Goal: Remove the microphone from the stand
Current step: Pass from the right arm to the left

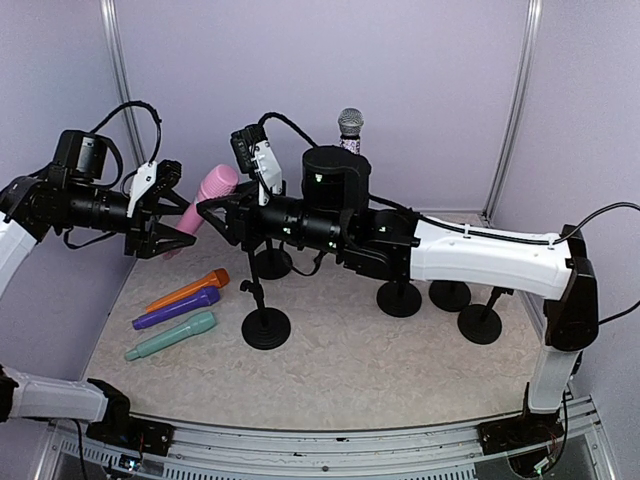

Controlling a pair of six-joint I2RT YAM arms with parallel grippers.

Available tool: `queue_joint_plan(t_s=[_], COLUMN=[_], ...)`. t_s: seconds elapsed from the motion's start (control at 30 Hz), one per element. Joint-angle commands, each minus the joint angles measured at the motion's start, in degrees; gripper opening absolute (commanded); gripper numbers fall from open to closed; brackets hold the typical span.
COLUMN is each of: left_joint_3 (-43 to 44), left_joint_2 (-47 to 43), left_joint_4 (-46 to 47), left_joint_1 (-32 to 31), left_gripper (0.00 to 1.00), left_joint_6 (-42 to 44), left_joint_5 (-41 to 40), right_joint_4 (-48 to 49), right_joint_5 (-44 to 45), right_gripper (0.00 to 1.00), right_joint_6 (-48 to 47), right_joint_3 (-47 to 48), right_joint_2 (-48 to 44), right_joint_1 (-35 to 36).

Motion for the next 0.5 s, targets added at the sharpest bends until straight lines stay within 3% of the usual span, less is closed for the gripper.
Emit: queue_joint_plan(t_s=[0.0,0.1,0.17,0.23,0.3,0.47], left_joint_3=[-2.1,-3.0,-4.0,-5.1,-6.6,-12.8], left_joint_2=[-0.4,-0.4,-0.3,-0.2,0.0,-0.9], left_joint_4=[-0.9,0.9,2.4,3.6,3.9,4.4], left_joint_1=[-0.4,-0.3,-0.2,0.6,2.4,10.7], left_gripper=[0.48,0.19,0.08,0.05,0.01,0.00], left_joint_6=[1.4,0.1,-0.8,-0.7,0.2,5.2], left_joint_5=[-0.9,-3.3,-5.5,-7.5,-9.0,-10.1], right_joint_4=[1.6,1.2,0.6,-0.4,-1.0,-0.1], right_joint_5=[-3.8,-4.2,-3.5,-1.9,1.1,9.3], right_gripper=[0.00,0.02,0.23,0.44,0.56,0.67], right_joint_6=[1.8,1.5,1.1,0.4,-0.3,-1.1], right_joint_3=[2.7,2.7,2.6,2.5,1.1,-6.4], right_joint_2=[0.8,0.6,0.1,-0.8,-2.7,-9.1], right_joint_1=[-0.2,-0.2,-0.2,-0.2,-0.2,-0.2])
